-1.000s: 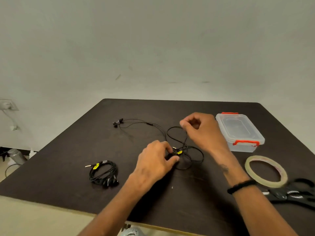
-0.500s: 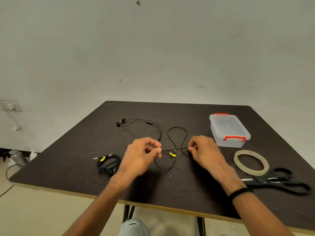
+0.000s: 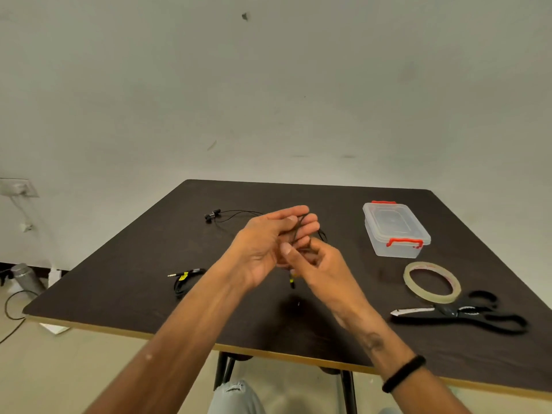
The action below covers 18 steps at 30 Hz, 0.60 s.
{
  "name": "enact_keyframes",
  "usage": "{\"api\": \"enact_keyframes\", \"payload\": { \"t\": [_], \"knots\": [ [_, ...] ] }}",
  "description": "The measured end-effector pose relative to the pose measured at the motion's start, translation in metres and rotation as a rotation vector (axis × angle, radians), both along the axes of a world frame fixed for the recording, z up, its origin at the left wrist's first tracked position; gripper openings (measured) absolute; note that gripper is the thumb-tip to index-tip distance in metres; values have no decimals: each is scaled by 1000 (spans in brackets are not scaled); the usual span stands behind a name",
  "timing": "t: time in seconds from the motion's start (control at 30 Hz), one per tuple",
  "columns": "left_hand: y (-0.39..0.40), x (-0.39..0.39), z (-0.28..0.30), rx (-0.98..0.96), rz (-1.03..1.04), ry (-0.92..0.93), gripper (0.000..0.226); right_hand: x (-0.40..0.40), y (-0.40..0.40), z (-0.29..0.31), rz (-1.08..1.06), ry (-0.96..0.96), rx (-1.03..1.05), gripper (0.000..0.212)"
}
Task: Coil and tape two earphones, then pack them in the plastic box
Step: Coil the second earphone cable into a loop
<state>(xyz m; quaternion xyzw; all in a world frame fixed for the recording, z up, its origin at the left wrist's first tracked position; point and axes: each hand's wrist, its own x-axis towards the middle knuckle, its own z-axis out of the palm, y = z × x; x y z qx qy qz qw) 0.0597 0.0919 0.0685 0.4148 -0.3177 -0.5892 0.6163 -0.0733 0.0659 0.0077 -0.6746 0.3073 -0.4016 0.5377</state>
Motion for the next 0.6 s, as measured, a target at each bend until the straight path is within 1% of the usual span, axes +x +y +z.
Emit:
{"api": "enact_keyframes", "payload": {
  "t": [0.03,0.07,0.13,0.17,0.2,0.23,0.33,0.4,0.47,0.5,0.53,0.6],
  "knots": [
    [-3,-4,2,-33,3,-77,26,2,-3,-2,-9,-44,74,36],
    [-7,-7,3,-79,31,-222,25,2,-7,-4,-6,-98,151,36],
    [-16,-4,1,-168,167,-675,20,-2,-13,-5,33,-196,270,34],
    [-21,-1,-1,-211,239,-893,18,-5,-16,-4,46,-205,290,34],
    [-25,2,-2,-251,290,-1048,16,-8,-19,-1,44,-183,284,36],
    [-29,7,-3,-287,310,-1143,16,-11,-22,2,32,-141,264,40],
    [-46,18,-7,-373,257,-1265,19,-20,-35,15,19,-35,231,50],
    [-59,20,-8,-418,239,-1312,17,-23,-46,25,56,-54,248,50],
    [-75,20,-14,-434,233,-1305,13,-22,-57,34,133,-212,341,46],
    [-84,18,-20,-432,228,-1270,12,-20,-63,37,169,-312,400,45],
    [-94,16,-27,-430,211,-1209,11,-17,-71,39,196,-404,450,44],
    [-109,8,-41,-422,155,-1008,13,-10,-87,42,239,-559,530,46]
  ]
}}
